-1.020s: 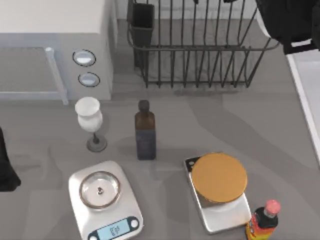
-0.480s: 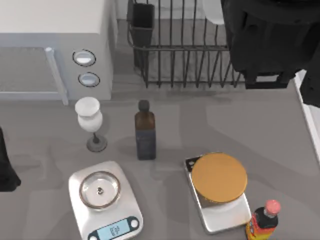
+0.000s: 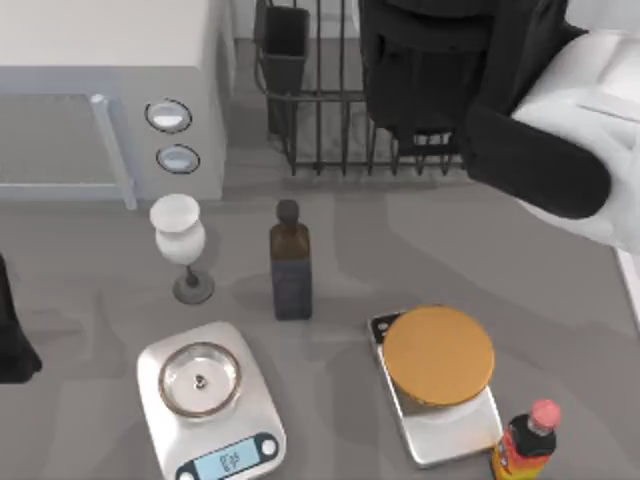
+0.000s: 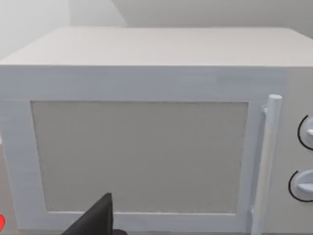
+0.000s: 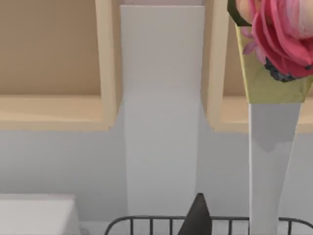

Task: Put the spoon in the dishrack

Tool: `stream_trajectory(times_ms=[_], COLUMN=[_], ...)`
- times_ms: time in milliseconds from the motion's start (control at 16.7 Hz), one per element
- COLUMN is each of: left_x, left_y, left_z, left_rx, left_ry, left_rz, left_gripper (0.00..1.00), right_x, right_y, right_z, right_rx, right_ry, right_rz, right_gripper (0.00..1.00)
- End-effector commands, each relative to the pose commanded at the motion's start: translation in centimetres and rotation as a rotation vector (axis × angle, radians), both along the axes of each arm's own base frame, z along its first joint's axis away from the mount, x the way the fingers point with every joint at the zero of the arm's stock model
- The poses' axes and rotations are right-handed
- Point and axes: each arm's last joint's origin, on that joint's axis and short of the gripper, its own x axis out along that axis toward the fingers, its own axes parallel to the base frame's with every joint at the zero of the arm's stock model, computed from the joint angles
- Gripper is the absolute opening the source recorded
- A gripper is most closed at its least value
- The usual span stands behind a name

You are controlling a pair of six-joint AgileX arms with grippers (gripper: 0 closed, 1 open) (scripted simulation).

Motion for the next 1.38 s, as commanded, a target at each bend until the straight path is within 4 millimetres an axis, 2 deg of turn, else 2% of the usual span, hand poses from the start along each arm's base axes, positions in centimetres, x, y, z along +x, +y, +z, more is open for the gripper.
stream_trajectory(times_ms=[180,360,480,600,900,1380], left_x=[0.0,0.0,0.0,0.0,0.0,0.0], left_y=[0.0,0.0,0.0,0.0,0.0,0.0], left_z=[0.0,0.0,0.0,0.0,0.0,0.0], left_rx=[0.0,0.0,0.0,0.0,0.0,0.0], left_ry=[0.0,0.0,0.0,0.0,0.0,0.0], left_rz=[0.0,0.0,0.0,0.0,0.0,0.0], left_gripper=[1.0,1.0,1.0,1.0,1.0,1.0], right_x=[5.5,10.8,13.3,14.6,14.9,14.9], right_y=[0.9,-0.2,-1.6,-2.6,-2.8,-2.8], right_z=[-5.0,-10.5,-13.6,-15.5,-15.8,-15.8], right_rx=[0.018,0.028,0.02,0.011,0.009,0.009], right_ry=[-0.011,-0.023,-0.018,-0.009,-0.008,-0.008], right_rz=[0.002,-0.005,-0.01,-0.013,-0.014,-0.014], right_gripper=[0.0,0.0,0.0,0.0,0.0,0.6])
